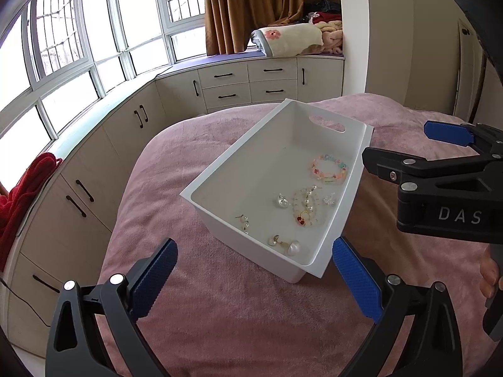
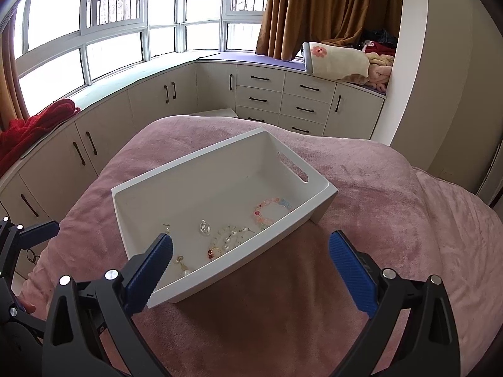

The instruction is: Organize jewelry

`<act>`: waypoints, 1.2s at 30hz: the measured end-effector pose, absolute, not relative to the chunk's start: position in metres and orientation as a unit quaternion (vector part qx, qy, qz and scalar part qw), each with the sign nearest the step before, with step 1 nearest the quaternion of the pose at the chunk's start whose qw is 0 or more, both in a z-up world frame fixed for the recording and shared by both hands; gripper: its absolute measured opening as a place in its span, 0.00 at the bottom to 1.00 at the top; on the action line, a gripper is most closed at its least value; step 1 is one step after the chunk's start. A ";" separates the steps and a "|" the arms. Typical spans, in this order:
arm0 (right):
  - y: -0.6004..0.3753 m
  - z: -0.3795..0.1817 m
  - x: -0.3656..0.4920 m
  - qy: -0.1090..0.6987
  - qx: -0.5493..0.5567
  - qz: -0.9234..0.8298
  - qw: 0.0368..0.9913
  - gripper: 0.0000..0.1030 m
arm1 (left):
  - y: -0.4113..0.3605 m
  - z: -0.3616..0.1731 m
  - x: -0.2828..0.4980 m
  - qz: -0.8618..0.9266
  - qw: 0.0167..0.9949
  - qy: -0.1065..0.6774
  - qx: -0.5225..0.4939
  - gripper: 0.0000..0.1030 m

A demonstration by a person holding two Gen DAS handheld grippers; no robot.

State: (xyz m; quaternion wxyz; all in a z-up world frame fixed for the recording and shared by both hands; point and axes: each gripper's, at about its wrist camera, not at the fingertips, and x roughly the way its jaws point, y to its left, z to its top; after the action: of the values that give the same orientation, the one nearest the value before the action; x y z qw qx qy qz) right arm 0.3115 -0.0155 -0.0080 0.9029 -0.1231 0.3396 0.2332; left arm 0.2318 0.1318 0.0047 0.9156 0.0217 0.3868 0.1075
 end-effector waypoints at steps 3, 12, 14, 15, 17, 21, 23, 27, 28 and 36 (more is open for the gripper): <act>-0.015 -0.008 0.312 0.339 -0.124 0.234 0.903 0.95 | 0.132 0.006 0.230 0.109 0.917 0.383 0.028 0.97; -0.015 -0.008 0.312 0.339 -0.122 0.236 0.902 0.95 | 0.133 0.008 0.229 0.113 0.919 0.377 0.029 0.97; -0.016 -0.009 0.312 0.340 -0.121 0.235 0.902 0.95 | 0.133 0.007 0.228 0.113 0.919 0.378 0.027 0.97; -0.016 -0.010 0.312 0.341 -0.121 0.235 0.902 0.95 | 0.133 0.007 0.228 0.112 0.918 0.379 0.027 0.97; -0.017 -0.012 0.311 0.342 -0.123 0.235 0.901 0.95 | 0.132 0.005 0.228 0.111 0.918 0.380 0.028 0.97; -0.017 -0.015 0.311 0.346 -0.122 0.235 0.900 0.95 | 0.131 0.006 0.226 0.108 0.919 0.378 0.031 0.97; -0.016 -0.014 0.311 0.345 -0.124 0.235 0.900 0.95 | 0.131 0.006 0.226 0.109 0.919 0.378 0.031 0.97; -0.017 -0.013 0.311 0.343 -0.125 0.236 0.900 0.95 | 0.132 0.007 0.226 0.110 0.920 0.376 0.028 0.97; -0.016 -0.012 0.311 0.342 -0.126 0.236 0.901 0.95 | 0.132 0.006 0.226 0.109 0.920 0.376 0.026 0.97; -0.017 -0.008 0.312 0.340 -0.125 0.236 0.901 0.95 | 0.135 0.010 0.224 0.107 0.923 0.368 0.020 0.97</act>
State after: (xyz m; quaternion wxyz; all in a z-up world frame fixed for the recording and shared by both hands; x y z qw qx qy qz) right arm 0.3118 -0.0167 -0.0076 0.9015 -0.1251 0.3403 0.2365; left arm 0.2241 0.1345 0.0103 0.9234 0.0198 0.3682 0.1068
